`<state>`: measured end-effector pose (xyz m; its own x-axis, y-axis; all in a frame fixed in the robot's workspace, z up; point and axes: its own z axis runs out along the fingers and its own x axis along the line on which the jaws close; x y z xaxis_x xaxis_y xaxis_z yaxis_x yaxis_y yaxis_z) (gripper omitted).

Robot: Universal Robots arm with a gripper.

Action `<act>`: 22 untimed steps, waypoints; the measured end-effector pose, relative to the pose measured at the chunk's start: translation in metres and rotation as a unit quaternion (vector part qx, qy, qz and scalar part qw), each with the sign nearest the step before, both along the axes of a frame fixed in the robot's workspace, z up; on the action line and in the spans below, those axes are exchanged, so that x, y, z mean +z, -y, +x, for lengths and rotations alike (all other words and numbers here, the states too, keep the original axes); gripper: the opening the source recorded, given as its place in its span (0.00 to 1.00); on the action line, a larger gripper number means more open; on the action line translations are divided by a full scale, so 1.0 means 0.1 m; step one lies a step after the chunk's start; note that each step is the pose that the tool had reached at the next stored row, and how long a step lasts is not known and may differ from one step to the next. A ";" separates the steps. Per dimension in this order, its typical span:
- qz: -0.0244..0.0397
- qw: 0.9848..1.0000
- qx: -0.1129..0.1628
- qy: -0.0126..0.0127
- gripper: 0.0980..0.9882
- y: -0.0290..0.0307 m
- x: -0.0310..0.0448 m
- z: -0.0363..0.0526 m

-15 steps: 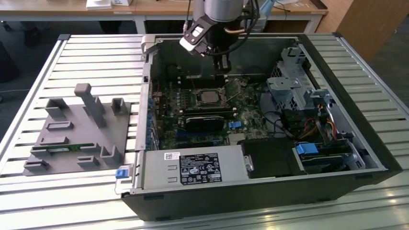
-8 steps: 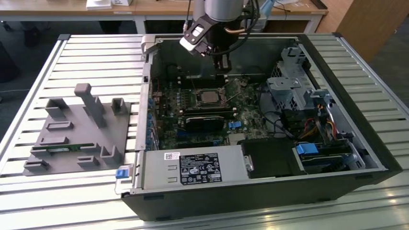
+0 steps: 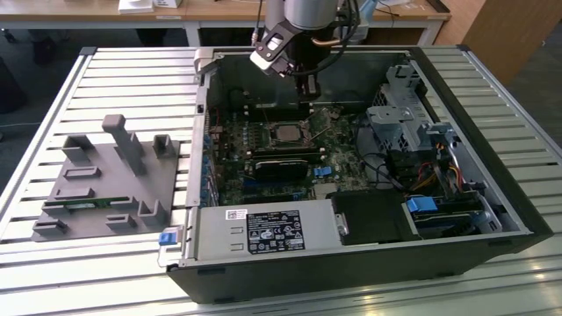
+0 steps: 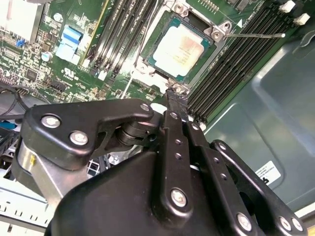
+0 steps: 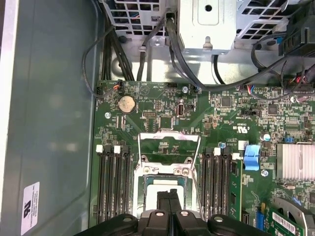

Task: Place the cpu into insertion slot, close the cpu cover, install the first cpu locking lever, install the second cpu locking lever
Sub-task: 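Close the cpu cover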

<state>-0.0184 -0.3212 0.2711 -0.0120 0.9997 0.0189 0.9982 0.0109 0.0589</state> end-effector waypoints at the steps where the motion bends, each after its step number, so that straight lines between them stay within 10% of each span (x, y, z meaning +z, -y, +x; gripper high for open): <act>1: 0.000 1.000 0.000 0.000 0.02 0.000 0.000 0.006; 22: 0.000 1.000 -0.005 0.000 0.02 -0.002 0.019 0.174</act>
<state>-0.0010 -0.3209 0.2730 -0.0021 0.9998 0.0186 0.9983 0.0010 0.0587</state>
